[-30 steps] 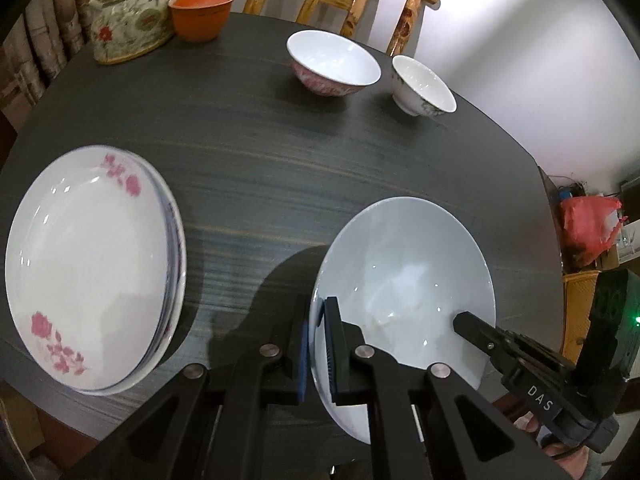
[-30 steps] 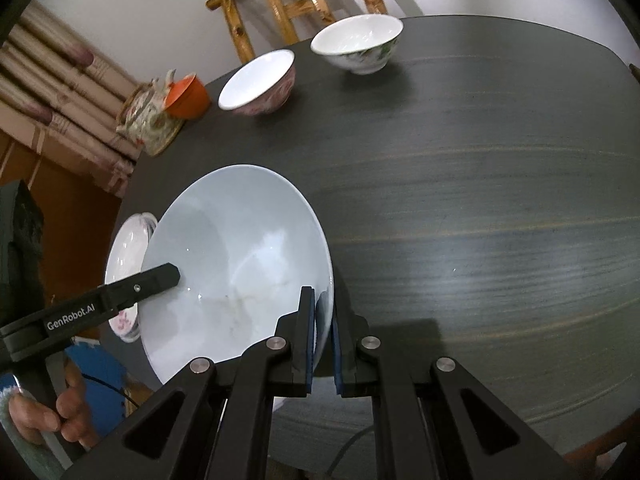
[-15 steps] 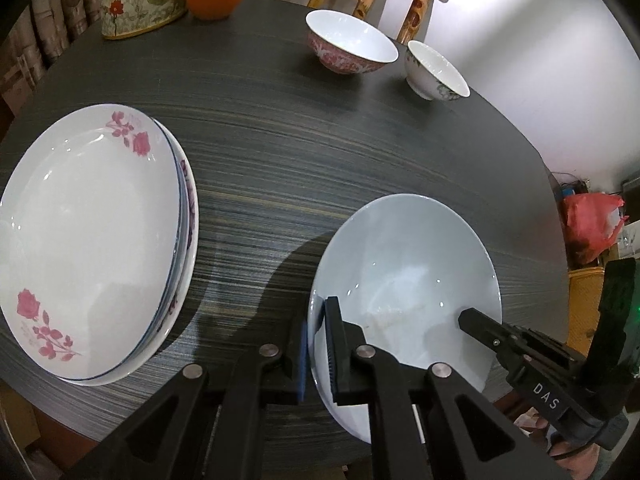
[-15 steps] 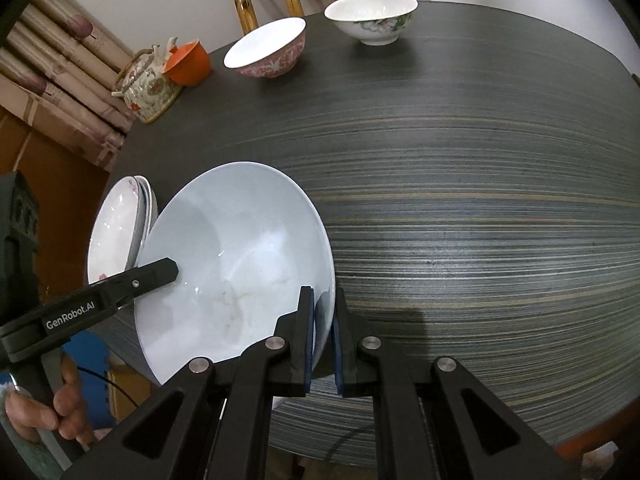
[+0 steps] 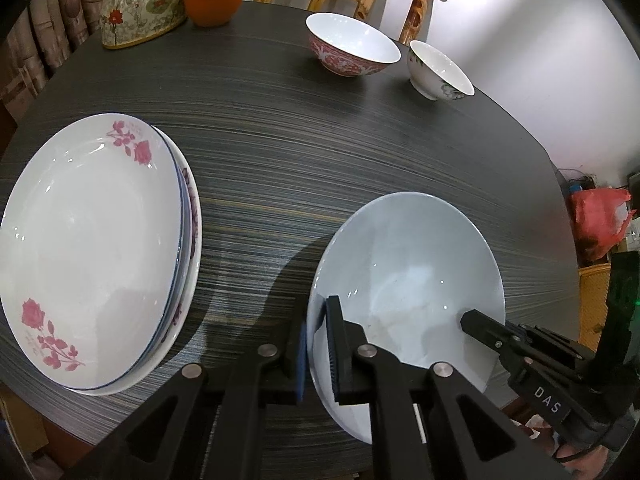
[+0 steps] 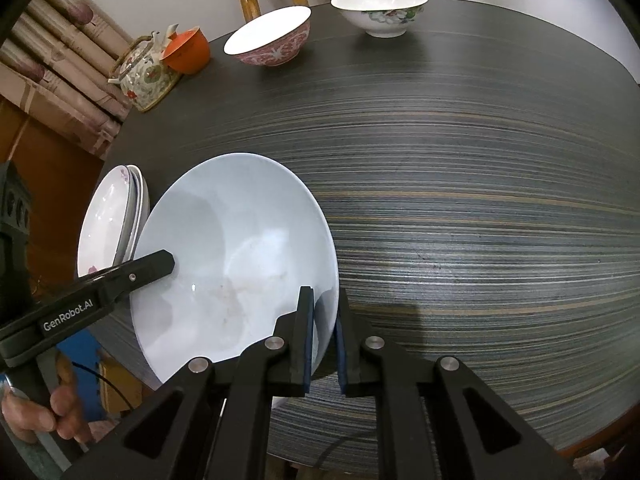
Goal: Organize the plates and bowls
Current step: 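Carry the large white bowl with both tools and set it beside the plate stack, then open both tools and release the large white bowl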
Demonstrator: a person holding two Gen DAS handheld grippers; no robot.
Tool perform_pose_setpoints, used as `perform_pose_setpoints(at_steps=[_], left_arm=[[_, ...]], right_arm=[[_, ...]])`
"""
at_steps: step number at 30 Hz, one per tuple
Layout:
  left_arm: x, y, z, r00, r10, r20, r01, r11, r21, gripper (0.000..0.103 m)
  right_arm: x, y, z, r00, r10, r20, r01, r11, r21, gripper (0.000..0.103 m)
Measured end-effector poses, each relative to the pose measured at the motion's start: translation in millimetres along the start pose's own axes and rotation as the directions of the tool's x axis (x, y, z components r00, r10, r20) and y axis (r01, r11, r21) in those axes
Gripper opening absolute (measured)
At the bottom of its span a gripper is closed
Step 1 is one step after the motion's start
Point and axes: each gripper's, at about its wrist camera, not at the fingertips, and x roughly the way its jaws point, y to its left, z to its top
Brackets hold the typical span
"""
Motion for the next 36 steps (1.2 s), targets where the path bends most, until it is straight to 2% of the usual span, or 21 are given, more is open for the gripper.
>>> perform_pose_setpoints(at_steps=[9, 11, 13, 19, 23, 31, 36], left_arm=[[-3.2, -2.7, 1.8, 1.000, 0.024, -0.004, -0.024, 1.000, 0.009, 0.010], [-7.0, -0.8, 3.1, 1.000, 0.014, 0.003, -0.014, 1.000, 0.001, 0.019], [-10.8, 2.2, 4.7, 1.000, 0.017, 0.008, -0.017, 1.000, -0.012, 0.024], [-24.6, 7.8, 9.8, 0.999, 0.013, 0.029, -0.012, 0.999, -0.033, 0.024], [-35.8, 5.1, 18.7, 0.998, 0.040, 0.053, -0.039, 0.999, -0.019, 0.024], [-49.4, -14.5, 50.7, 0.995, 0.051, 0.081, -0.054, 0.998, 0.035, 0.024], [-43.2, -32.8, 81.9, 0.998, -0.009, 0.069, 0.007, 1.000, 0.030, 0.024]], right_arm=[[-1.1, 1.6, 0.6, 1.000, -0.007, 0.002, 0.007, 1.000, -0.012, 0.012], [-2.7, 1.7, 0.9, 1.000, 0.001, 0.003, -0.001, 1.000, -0.012, 0.015], [-6.1, 1.6, 2.6, 1.000, 0.003, 0.013, -0.003, 1.000, -0.014, 0.022], [-19.3, 0.4, 9.6, 0.999, 0.013, 0.035, -0.012, 1.000, -0.020, 0.025], [-27.8, -3.9, 15.3, 0.999, 0.022, 0.034, -0.021, 0.999, -0.028, 0.025], [-48.5, -20.2, 45.6, 0.999, -0.002, 0.053, 0.005, 0.998, -0.061, 0.025], [-63.0, -41.2, 83.4, 0.996, -0.033, 0.086, 0.038, 0.997, -0.060, 0.025]])
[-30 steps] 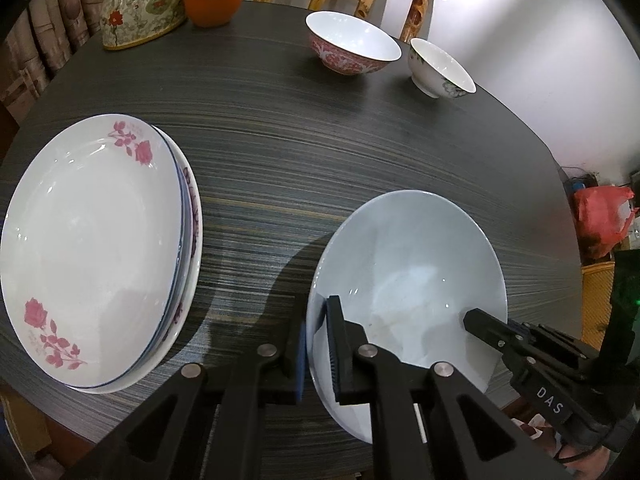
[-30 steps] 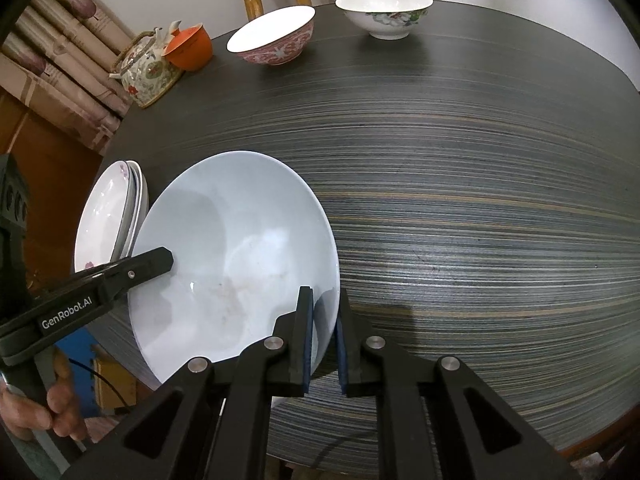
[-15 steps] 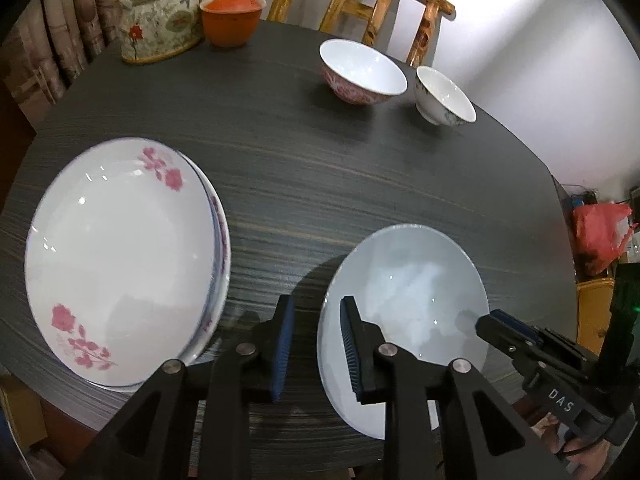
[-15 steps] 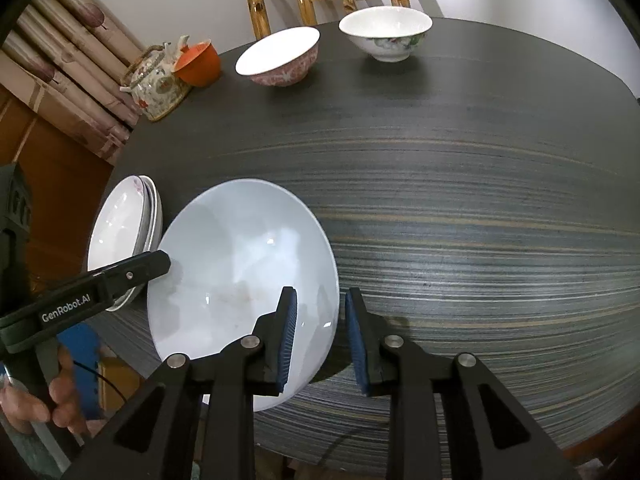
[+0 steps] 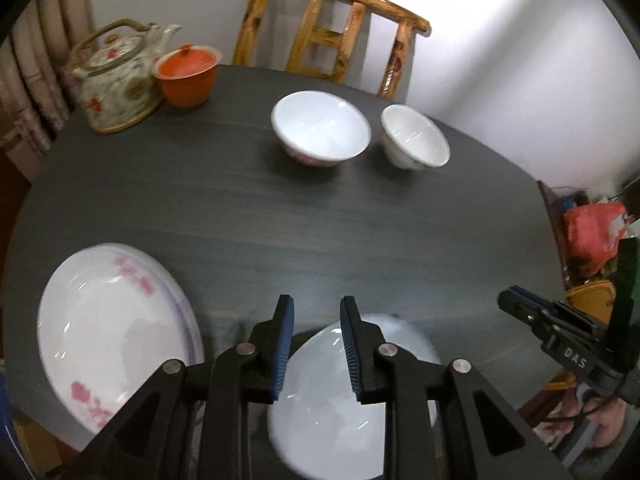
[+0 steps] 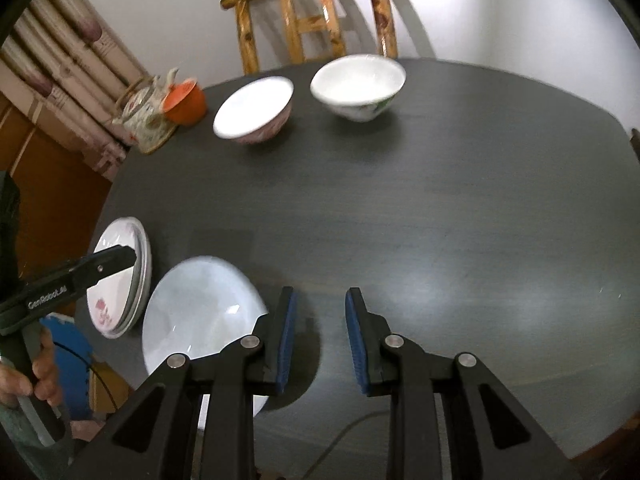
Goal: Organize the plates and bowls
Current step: 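Open both tools and release the large white bowl, then move both tools to a smaller white bowl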
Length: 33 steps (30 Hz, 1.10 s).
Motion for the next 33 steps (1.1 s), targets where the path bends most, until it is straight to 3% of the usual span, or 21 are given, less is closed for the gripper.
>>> perform_pose_setpoints(at_steps=[9, 20, 26, 33], left_arm=[[25.3, -34.6, 74.3, 0.997, -0.070, -0.015, 0.070, 0.997, -0.027, 0.024], [76.6, -54.6, 172.8, 0.996, -0.082, -0.031, 0.081, 0.996, -0.038, 0.024], [120.0, -68.6, 205.7, 0.992, -0.099, -0.078, 0.096, 0.994, -0.047, 0.024], [166.0, -74.4, 217.1, 0.986, -0.097, -0.133, 0.092, 0.995, -0.043, 0.024]], right_arm=[[3.9, -42.2, 75.5, 0.999, -0.037, 0.016, 0.037, 0.999, 0.017, 0.025], [48.4, -69.2, 152.8, 1.000, -0.016, -0.022, 0.018, 0.998, 0.066, 0.025], [77.3, -74.6, 185.7, 0.999, -0.016, -0.048, 0.019, 0.997, 0.077, 0.025], [110.0, -84.9, 206.2, 0.996, -0.001, -0.086, 0.009, 0.996, 0.090, 0.025]])
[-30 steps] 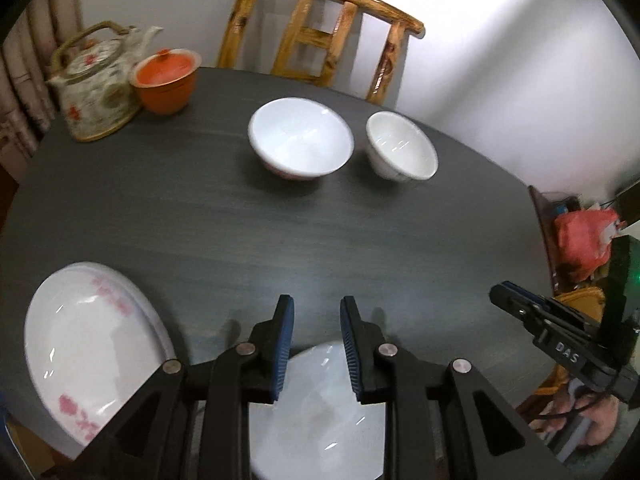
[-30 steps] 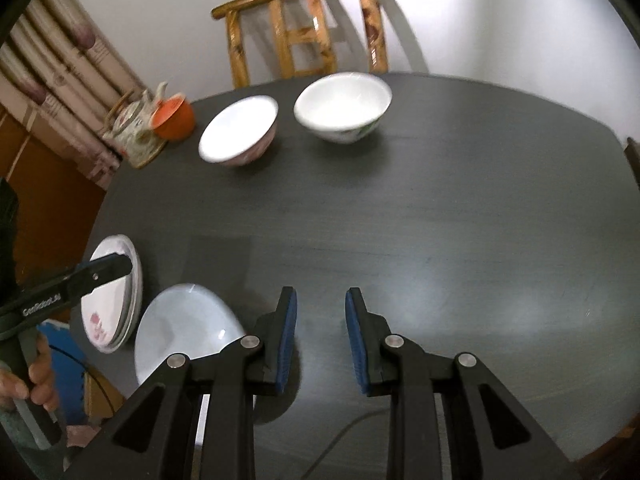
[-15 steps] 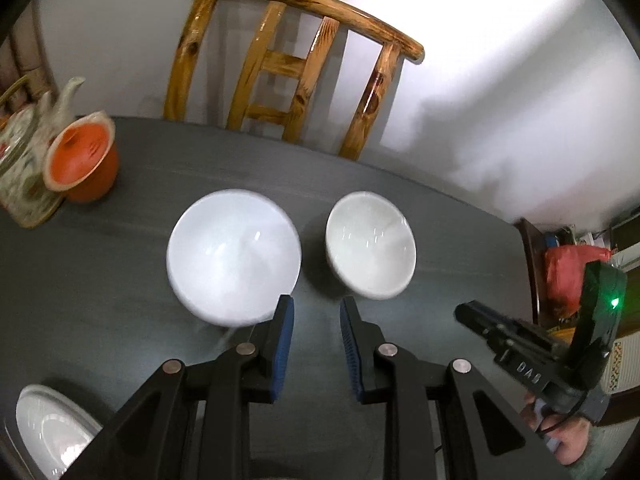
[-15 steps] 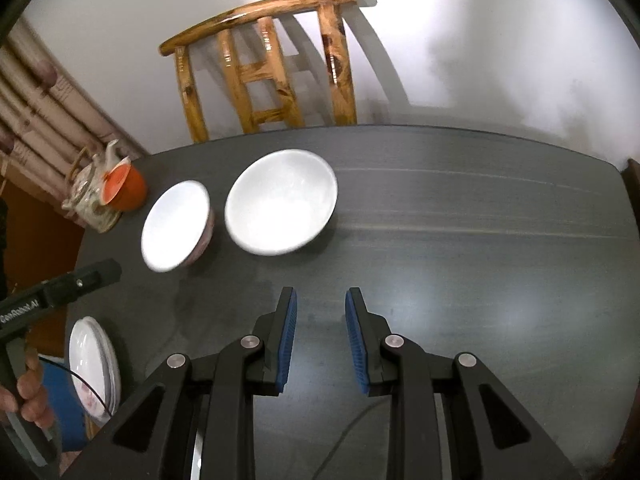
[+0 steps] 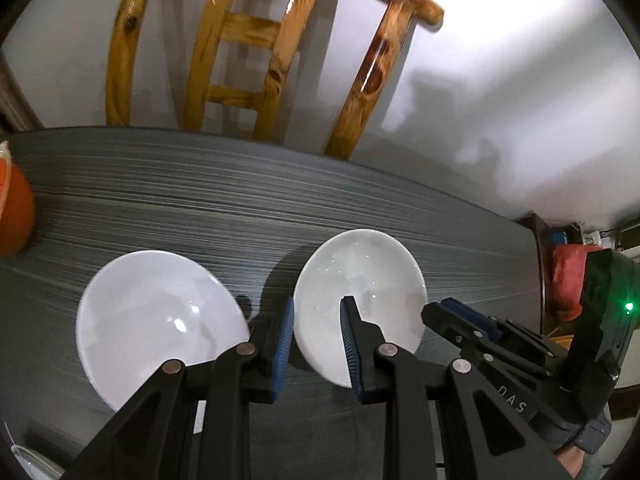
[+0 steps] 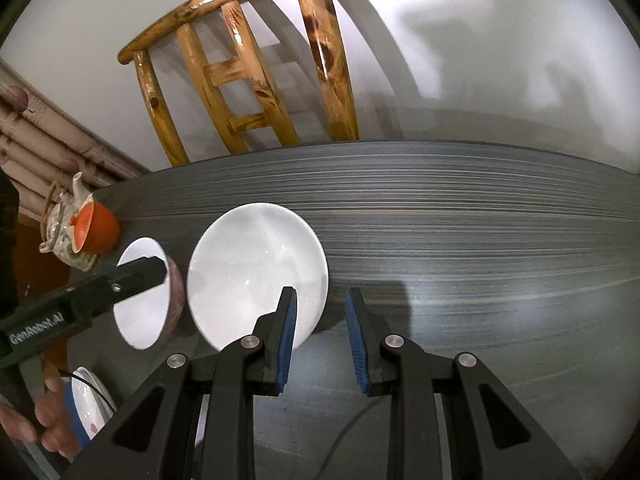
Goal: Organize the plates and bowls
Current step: 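Move both tools to a smaller white bowl, then grasp the smaller white bowl's rim with the left tool while the right tool grips it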
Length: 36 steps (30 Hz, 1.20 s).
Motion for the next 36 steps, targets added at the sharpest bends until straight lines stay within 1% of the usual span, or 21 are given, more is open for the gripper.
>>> perform_pose_setpoints(at_steps=[3, 7, 12, 14, 15, 16, 18, 19, 21, 24, 30, 36], left_arm=[[11.2, 1.2, 2.2, 1.000, 0.013, -0.003, -0.013, 1.000, 0.002, 0.024], [23.5, 6.1, 3.1, 1.000, 0.010, -0.019, -0.010, 1.000, -0.013, 0.024], [33.3, 8.9, 3.1, 0.999, 0.041, -0.029, -0.042, 0.999, -0.019, 0.024], [37.1, 8.3, 2.0, 0.998, 0.046, -0.046, -0.046, 0.999, -0.013, 0.024], [39.1, 8.2, 1.1, 0.998, 0.044, -0.052, -0.045, 0.999, -0.010, 0.024], [40.9, 7.7, -0.1, 0.997, 0.045, -0.055, -0.046, 0.999, -0.007, 0.024], [41.5, 5.4, -2.1, 0.997, 0.047, -0.055, -0.047, 0.999, 0.002, 0.013], [41.6, 4.0, -2.8, 0.997, 0.061, -0.053, -0.061, 0.998, 0.010, 0.011], [42.0, 2.9, -4.2, 0.996, 0.073, -0.054, -0.072, 0.997, 0.024, 0.010], [41.9, 4.9, -8.0, 0.995, 0.059, -0.076, -0.058, 0.998, 0.013, 0.007], [28.9, -1.0, -20.4, 0.995, 0.062, -0.077, -0.059, 0.998, 0.036, 0.006], [-4.7, -9.2, -40.1, 0.997, 0.060, -0.050, -0.057, 0.996, 0.065, 0.006]], right_arm=[[13.2, -2.4, 2.6, 1.000, 0.008, -0.021, -0.008, 1.000, 0.000, 0.025], [25.4, -2.1, 3.1, 0.999, 0.015, -0.043, -0.015, 1.000, -0.006, 0.023], [31.2, 0.3, 2.8, 0.998, 0.032, -0.051, -0.033, 0.999, -0.007, 0.023], [31.8, 0.7, 4.0, 0.998, 0.032, -0.049, -0.032, 0.999, -0.007, 0.020], [33.2, 0.8, 4.4, 0.998, 0.034, -0.052, -0.034, 0.999, -0.007, 0.015], [33.4, -0.2, 3.7, 0.998, 0.035, -0.054, -0.036, 0.999, -0.006, 0.012], [35.4, -0.2, 3.1, 0.998, 0.033, -0.053, -0.034, 0.999, -0.002, 0.010], [35.7, -0.2, 2.8, 0.998, 0.033, -0.053, -0.033, 0.999, -0.002, 0.009], [35.4, 0.0, 2.2, 0.999, 0.021, -0.047, -0.021, 1.000, -0.001, 0.007], [34.4, -1.0, 0.4, 0.999, 0.010, -0.041, -0.009, 1.000, 0.006, 0.007], [21.6, -1.8, -6.9, 0.999, 0.003, -0.035, -0.003, 1.000, 0.013, 0.007], [-8.5, 6.4, -18.8, 1.000, -0.004, -0.006, 0.004, 1.000, 0.003, 0.007]])
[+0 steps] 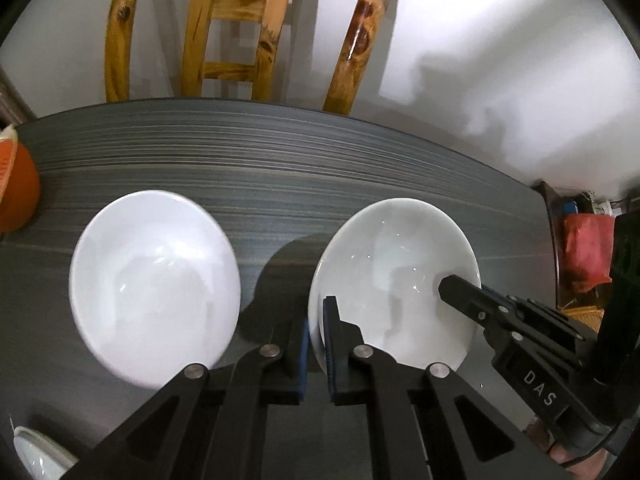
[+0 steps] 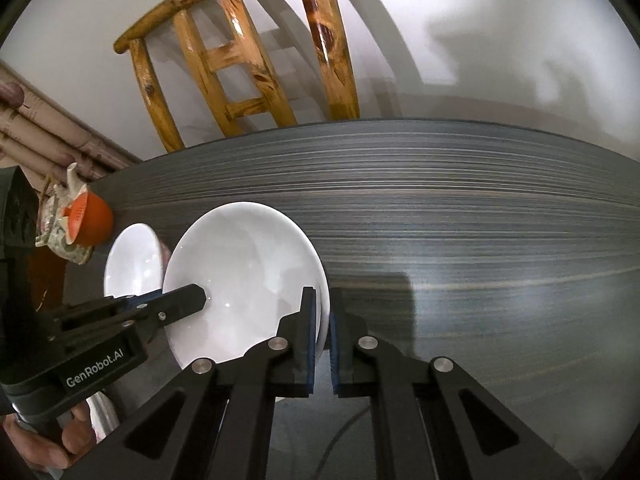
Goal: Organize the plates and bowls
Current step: 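Grasp the smaller white bowl's rim with the left tool while the right tool grips it, then carry the smaller white bowl with both tools and lower it into the large bowl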
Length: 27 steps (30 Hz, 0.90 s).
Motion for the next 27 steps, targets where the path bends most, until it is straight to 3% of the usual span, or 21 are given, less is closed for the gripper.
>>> perform_pose_setpoints(at_steps=[15, 27], left_arm=[[-85.7, 11.0, -85.8, 0.999, 0.018, 0.045, -0.018, 1.000, 0.004, 0.006], [-109.8, 32.5, -158.5, 0.998, 0.029, 0.050, -0.028, 0.999, -0.022, 0.006]], right_arm=[[-71.0, 54.9, -66.3, 0.999, 0.016, 0.042, -0.013, 0.997, -0.070, 0.007], [-93.6, 87.1, -137.3, 0.999, 0.044, 0.026, -0.041, 0.995, -0.091, 0.007]])
